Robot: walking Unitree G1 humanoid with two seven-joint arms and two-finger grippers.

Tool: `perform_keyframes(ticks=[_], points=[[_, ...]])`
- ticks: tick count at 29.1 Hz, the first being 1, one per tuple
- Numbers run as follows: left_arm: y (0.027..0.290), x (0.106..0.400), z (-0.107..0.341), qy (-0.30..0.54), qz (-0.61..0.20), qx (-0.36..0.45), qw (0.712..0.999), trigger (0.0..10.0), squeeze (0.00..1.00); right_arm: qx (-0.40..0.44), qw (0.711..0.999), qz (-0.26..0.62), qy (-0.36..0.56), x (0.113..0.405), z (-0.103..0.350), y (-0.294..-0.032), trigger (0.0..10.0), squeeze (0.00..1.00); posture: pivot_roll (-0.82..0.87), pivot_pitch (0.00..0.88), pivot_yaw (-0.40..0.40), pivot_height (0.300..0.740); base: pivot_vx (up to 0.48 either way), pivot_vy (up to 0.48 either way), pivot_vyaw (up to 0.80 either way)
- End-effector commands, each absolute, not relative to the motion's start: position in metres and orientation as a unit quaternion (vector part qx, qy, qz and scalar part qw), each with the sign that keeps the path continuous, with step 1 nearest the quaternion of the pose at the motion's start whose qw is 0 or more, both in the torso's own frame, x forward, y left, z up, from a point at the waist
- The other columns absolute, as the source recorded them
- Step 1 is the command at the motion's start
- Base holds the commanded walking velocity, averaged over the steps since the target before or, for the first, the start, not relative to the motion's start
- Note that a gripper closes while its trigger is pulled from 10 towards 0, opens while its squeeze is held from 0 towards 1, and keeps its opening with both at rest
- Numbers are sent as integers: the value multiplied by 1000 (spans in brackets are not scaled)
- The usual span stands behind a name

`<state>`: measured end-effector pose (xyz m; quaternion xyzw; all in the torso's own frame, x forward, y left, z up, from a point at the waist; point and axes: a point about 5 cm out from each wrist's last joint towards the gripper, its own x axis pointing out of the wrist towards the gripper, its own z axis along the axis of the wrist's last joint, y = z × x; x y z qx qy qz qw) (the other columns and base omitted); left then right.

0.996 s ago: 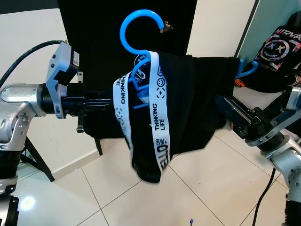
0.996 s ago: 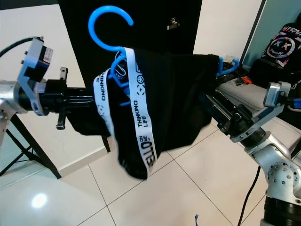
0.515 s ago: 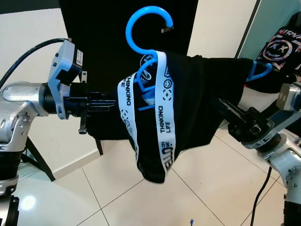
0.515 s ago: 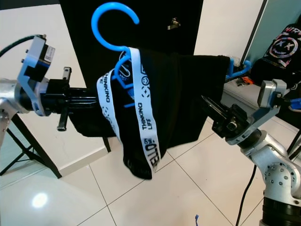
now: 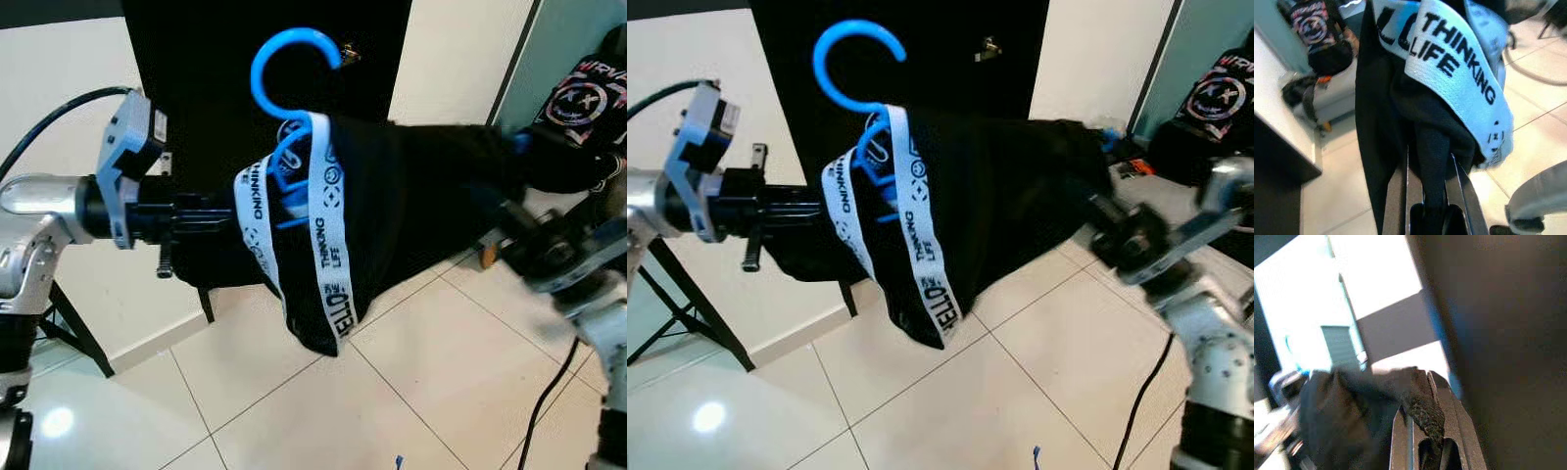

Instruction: Hang hanger

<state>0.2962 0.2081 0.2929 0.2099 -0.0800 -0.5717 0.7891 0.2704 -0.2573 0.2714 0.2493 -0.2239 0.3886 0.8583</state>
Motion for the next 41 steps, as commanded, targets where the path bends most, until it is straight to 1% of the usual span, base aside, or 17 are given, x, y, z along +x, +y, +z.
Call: perform_keyframes(ticks=[1,5,8,13,14,15,16,21,24,31,34,35,36,37,38,40,41], points=[[217,295,287,-60,-566,236,787,10000,0,259,859,371,-238,270,274,-266,0,0,34,22,-24,740,0,0,0],[218,294,285,-61,-565,243,786,10000,0,260,863,366,-231,272,272,-265,0,0,33,23,-26,740,0,0,0],[216,294,288,-73,-568,239,784,10000,0,243,882,353,-194,278,263,-259,0,0,33,22,-26,740,0,0,0],[212,294,292,-90,-573,231,781,10000,0,215,893,368,-143,280,249,-248,0,0,35,24,-27,740,0,0,0],[211,294,294,-98,-573,227,781,10000,0,209,894,375,-131,280,246,-244,10000,0,35,22,-27,740,0,0,0],[211,294,294,-98,-573,227,781,10000,0,209,894,375,-131,280,246,-244,10000,0,35,22,-27,740,0,0,0],[210,294,295,-104,-573,225,781,10000,0,208,902,360,-116,283,241,-246,10000,1000,34,23,-27,740,0,0,0],[216,297,293,-103,-561,226,790,10000,0,217,946,237,-49,299,213,-273,10000,1000,33,21,-27,740,0,0,0],[220,297,292,-99,-555,226,795,10000,0,220,957,188,-22,302,201,-285,10000,1000,35,21,-29,740,0,0,0],[231,298,280,-79,-542,221,807,10000,0,231,964,128,34,298,173,-297,10000,1000,34,19,-29,740,0,0,0],[239,301,260,-43,-523,221,822,10000,0,229,965,108,65,293,154,-296,10000,1000,34,19,-31,740,0,0,0],[244,305,242,-12,-505,216,835,10000,0,221,966,98,88,291,140,-292,10000,1000,33,21,-29,740,0,0,0],[246,309,216,23,-476,193,857,10000,0,221,965,85,111,287,123,-285,10000,357,26,20,-26,740,0,0,0],[246,309,216,23,-476,193,857,10000,0,221,965,85,111,287,123,-285,10000,357,26,20,-26,740,0,0,0],[241,312,156,94,-404,145,898,10000,0,241,959,59,138,277,92,-271,10000,0,23,28,-22,740,0,0,-750],[241,312,156,94,-404,145,898,10000,0,241,959,59,138,277,92,-271,10000,0,23,28,-22,740,0,0,-750],[232,308,115,136,-350,113,920,10000,0,256,954,26,150,270,73,-264,10000,0,7,31,-17,740,0,0,-775]])
